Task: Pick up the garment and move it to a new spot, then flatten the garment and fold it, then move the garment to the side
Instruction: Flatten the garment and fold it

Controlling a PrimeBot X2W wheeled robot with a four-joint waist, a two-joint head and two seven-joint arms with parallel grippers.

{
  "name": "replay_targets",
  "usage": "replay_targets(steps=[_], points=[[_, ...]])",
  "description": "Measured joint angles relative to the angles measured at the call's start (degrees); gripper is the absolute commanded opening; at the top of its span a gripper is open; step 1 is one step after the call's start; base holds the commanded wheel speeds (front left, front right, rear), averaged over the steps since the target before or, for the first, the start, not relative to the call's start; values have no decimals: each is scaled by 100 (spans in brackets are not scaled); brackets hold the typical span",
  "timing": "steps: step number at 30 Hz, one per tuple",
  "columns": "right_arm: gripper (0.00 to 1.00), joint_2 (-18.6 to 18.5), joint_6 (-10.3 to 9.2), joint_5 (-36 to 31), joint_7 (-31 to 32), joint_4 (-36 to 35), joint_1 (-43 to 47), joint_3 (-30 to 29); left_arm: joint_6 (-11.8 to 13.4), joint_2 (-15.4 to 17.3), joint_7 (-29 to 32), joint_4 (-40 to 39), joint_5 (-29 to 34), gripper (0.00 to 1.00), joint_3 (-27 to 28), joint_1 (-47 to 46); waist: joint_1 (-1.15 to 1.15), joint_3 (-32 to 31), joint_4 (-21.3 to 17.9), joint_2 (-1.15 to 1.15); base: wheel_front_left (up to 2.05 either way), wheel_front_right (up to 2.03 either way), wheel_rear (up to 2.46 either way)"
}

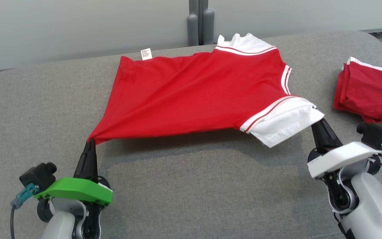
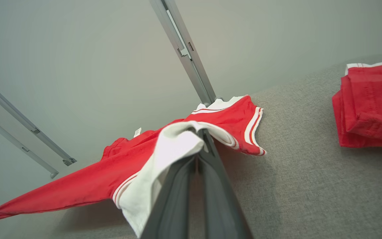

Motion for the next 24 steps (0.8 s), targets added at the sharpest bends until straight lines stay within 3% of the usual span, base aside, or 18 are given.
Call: replay_targets(steps=[13, 24], points=[[0, -264, 13, -3, 69, -497, 1447, 512, -100, 25, -96, -478, 36, 0, 235, 1017, 0, -235, -16, 0, 0, 0, 0], [0, -530, 19, 101, 130, -889, 2187, 323, -105, 29, -98, -892, 155, 0, 155, 1862, 0, -364, -18, 0, 0, 0, 0]])
